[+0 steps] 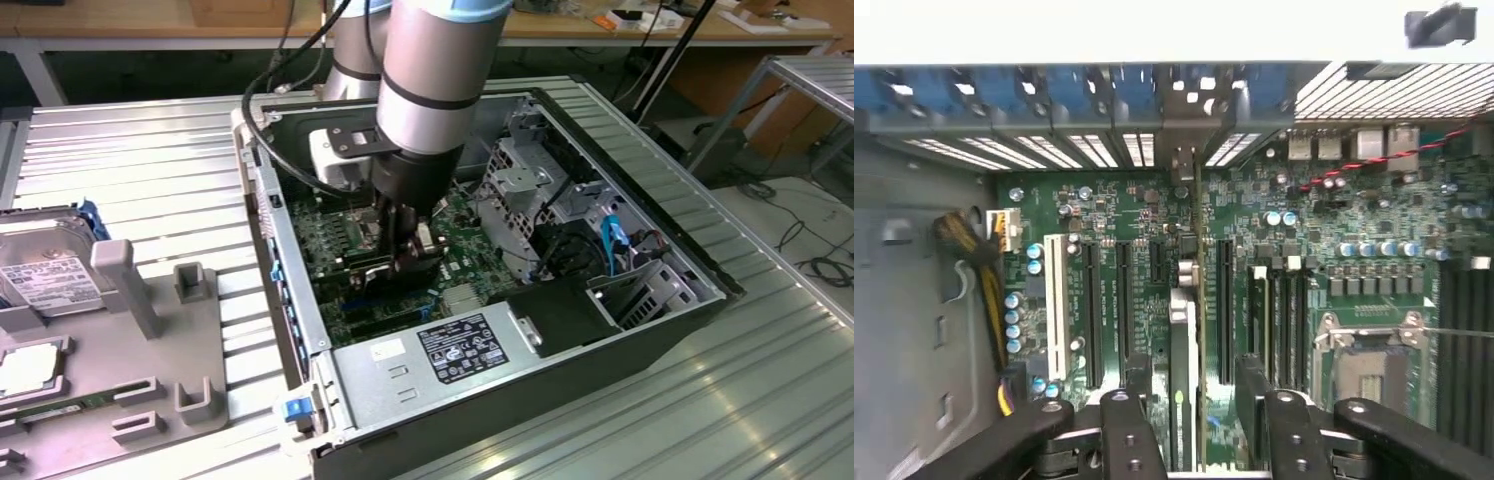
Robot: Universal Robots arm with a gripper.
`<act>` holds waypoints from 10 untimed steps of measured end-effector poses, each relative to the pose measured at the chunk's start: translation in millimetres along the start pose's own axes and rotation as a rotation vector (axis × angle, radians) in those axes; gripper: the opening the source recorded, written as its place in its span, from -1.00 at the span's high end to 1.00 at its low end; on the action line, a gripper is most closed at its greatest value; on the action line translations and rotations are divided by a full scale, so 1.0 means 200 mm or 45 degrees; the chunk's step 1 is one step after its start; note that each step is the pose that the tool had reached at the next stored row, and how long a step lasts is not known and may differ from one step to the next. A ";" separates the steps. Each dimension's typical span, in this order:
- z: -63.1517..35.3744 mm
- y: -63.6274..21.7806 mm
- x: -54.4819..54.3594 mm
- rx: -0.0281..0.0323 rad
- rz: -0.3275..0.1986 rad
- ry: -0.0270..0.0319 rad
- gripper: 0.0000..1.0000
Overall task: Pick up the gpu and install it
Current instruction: 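Insert the gpu into the slot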
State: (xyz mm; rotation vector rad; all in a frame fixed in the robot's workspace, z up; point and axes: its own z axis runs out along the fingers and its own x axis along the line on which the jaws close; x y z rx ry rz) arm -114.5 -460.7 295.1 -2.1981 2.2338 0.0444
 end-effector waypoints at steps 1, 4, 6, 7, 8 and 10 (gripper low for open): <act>-0.005 0.000 0.00 -0.0002 0.000 -0.0049 0.07; -0.005 0.000 0.00 -0.0002 0.000 -0.0052 0.36; -0.005 0.000 0.00 -0.0002 0.000 -0.0051 0.73; -0.005 0.000 0.00 -0.0002 0.000 -0.0053 0.73; -0.005 0.000 0.00 -0.0002 0.000 -0.0053 0.79; -0.005 0.000 0.00 -0.0002 0.000 -0.0053 0.79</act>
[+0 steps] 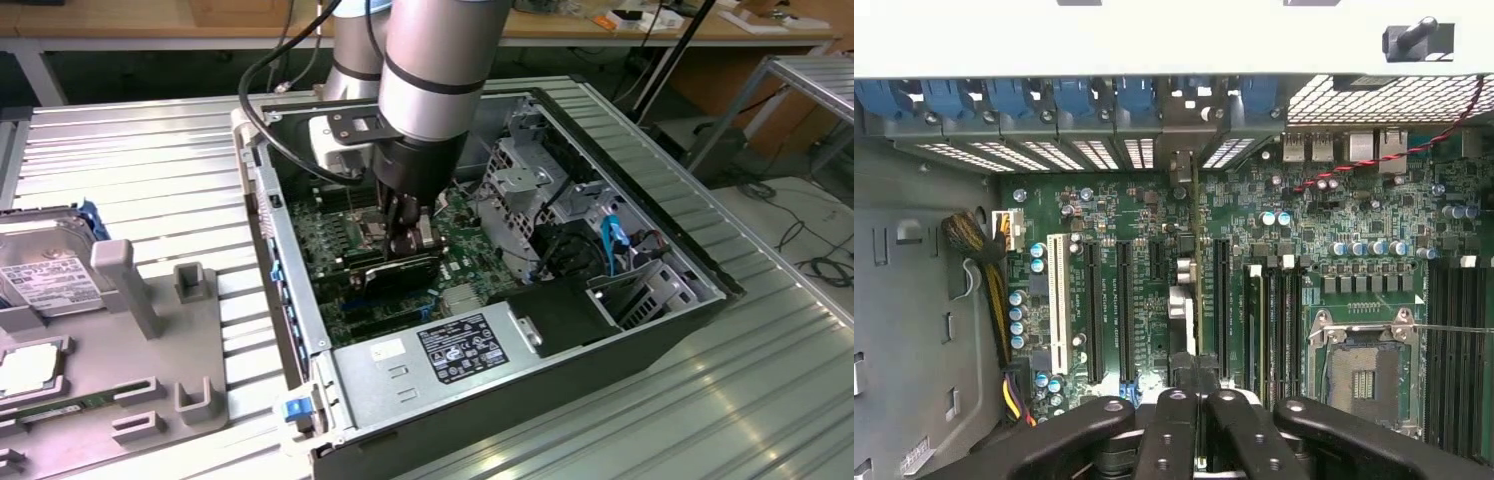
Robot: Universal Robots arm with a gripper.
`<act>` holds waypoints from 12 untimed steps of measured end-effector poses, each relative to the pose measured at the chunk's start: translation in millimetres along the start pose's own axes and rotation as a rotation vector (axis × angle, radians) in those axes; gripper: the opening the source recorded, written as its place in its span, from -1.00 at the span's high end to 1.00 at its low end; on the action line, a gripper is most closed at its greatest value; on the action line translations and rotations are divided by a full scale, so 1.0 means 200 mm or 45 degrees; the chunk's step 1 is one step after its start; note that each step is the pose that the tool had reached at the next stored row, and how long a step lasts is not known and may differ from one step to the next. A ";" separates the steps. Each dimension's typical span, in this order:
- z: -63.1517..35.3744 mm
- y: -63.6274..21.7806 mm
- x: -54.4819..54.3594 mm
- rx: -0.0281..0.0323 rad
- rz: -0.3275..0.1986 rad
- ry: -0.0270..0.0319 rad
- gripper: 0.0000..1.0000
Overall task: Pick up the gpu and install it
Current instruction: 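Insert the gpu into the slot, then press down on the gpu until it lock into place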
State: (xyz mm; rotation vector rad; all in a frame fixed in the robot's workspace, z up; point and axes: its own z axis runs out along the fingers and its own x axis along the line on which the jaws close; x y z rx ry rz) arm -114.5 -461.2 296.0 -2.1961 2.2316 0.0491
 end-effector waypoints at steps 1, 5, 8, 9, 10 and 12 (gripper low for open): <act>0.000 0.000 0.00 -0.0001 0.000 0.0001 0.79; 0.000 0.000 0.00 0.0000 0.000 0.0000 0.79; 0.000 0.000 0.00 -0.0001 0.000 0.0000 0.79; 0.000 0.000 0.00 0.0000 0.000 0.0001 0.79; 0.000 0.000 0.00 0.0000 0.000 0.0000 0.79; 0.000 0.000 0.00 0.0000 0.000 0.0000 0.79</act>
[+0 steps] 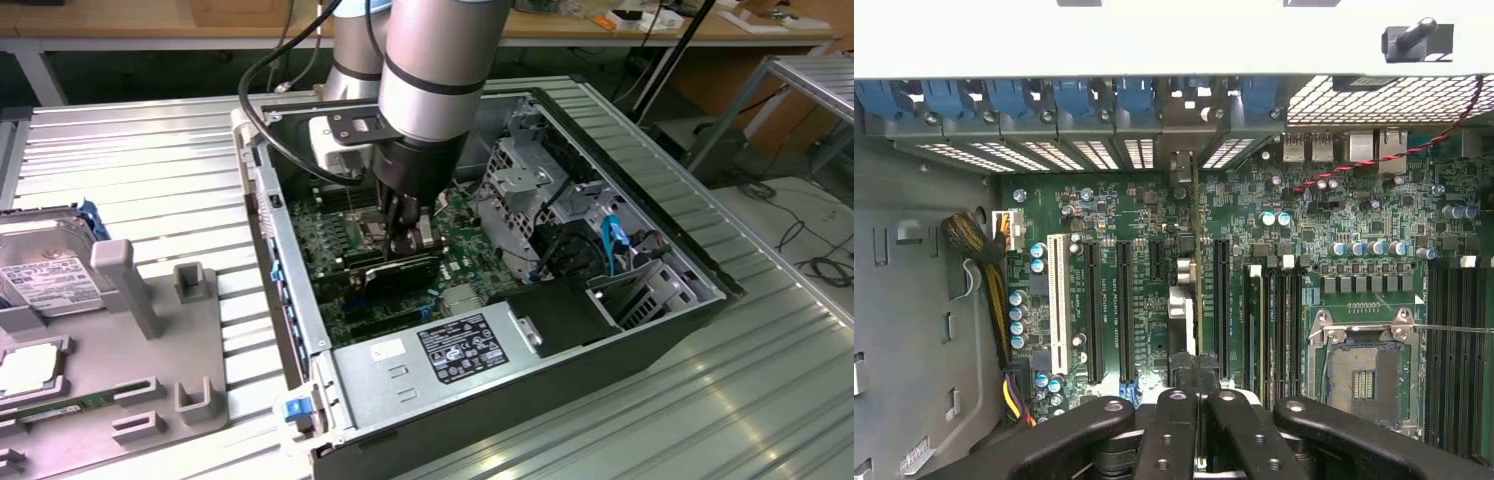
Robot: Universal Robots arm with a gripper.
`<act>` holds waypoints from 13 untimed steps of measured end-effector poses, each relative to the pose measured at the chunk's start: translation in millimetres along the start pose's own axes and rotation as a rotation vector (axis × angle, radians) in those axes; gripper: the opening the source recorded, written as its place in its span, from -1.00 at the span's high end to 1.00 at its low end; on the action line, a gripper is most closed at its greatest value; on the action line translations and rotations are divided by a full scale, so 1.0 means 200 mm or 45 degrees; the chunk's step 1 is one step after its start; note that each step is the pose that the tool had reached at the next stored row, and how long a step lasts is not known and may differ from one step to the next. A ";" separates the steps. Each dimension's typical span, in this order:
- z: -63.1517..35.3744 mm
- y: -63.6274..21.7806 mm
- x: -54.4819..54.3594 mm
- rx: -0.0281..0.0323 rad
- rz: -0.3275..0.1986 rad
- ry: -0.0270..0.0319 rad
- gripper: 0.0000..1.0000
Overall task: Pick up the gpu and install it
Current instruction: 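Press down on the gpu until it lock into place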
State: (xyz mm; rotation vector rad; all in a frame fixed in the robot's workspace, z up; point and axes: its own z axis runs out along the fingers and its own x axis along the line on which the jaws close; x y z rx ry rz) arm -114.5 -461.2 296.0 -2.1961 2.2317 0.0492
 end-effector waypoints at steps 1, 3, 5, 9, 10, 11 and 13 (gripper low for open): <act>0.000 0.000 0.00 0.0000 0.000 0.0001 0.79; 0.000 0.000 0.00 0.0000 0.000 0.0000 0.79; 0.001 0.000 0.00 0.0003 0.000 0.0000 0.79; 0.050 -0.001 0.00 0.0005 0.000 0.0002 0.79; 0.060 -0.001 0.00 0.0006 0.000 0.0001 0.79; 0.076 -0.001 0.00 0.0006 0.000 0.0000 0.79; 0.104 0.001 0.00 -0.0001 0.001 0.0014 0.79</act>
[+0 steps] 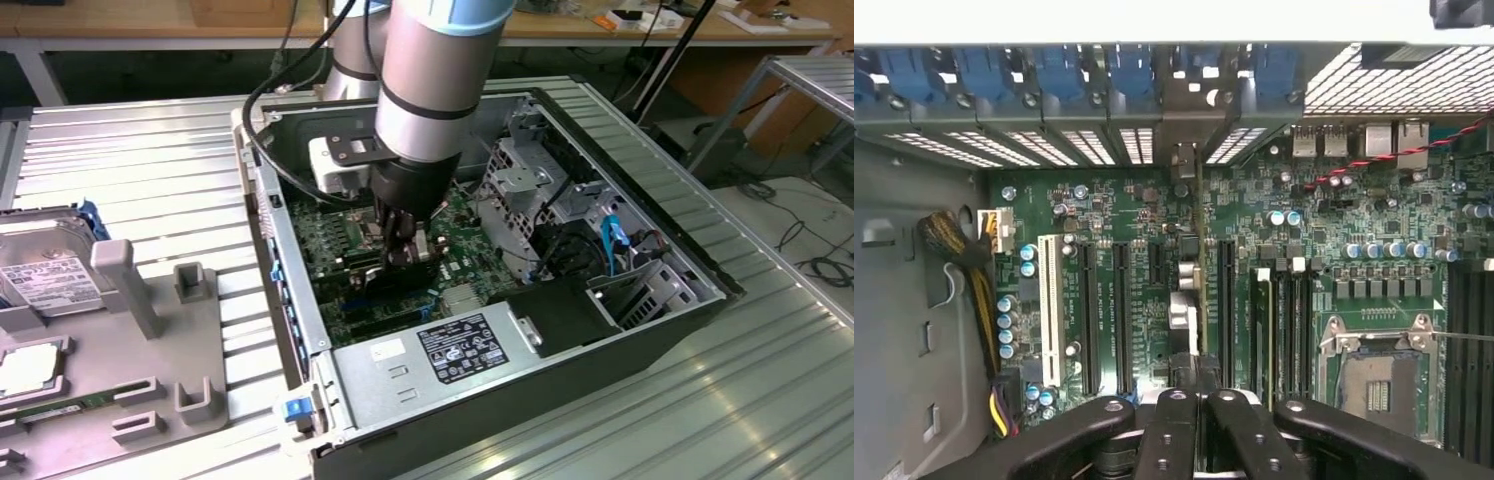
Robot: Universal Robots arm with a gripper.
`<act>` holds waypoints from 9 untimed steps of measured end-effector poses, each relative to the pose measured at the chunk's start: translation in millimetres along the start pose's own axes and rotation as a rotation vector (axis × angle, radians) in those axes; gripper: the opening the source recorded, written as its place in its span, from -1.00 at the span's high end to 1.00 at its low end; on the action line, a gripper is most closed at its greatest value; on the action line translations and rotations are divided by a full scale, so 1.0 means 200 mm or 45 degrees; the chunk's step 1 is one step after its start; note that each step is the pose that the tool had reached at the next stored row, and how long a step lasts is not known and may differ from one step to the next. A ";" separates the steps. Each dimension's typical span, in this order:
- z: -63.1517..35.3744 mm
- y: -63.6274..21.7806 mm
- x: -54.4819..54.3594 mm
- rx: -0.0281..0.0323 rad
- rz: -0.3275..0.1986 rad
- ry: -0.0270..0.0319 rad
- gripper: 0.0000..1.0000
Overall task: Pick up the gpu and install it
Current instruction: 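Press down on the gpu until it lock into place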
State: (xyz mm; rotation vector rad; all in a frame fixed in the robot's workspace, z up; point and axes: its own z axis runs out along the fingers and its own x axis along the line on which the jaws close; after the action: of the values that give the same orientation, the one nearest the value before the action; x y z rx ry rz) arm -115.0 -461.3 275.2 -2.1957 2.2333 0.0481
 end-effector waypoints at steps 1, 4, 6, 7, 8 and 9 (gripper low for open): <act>0.008 0.001 0.00 0.0002 0.000 0.0000 0.79; 0.021 0.010 0.00 0.0007 0.001 -0.0010 0.79; -0.025 0.014 0.00 0.0010 0.001 -0.0020 0.79; -0.046 0.015 0.00 0.0007 0.001 -0.0015 0.79; -0.069 0.016 0.00 0.0007 0.001 -0.0015 0.79; -0.098 0.020 0.00 0.0006 0.001 -0.0013 0.79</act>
State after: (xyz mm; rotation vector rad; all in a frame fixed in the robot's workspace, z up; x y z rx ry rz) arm -118.7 -461.2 294.8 -2.1937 2.2337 0.0487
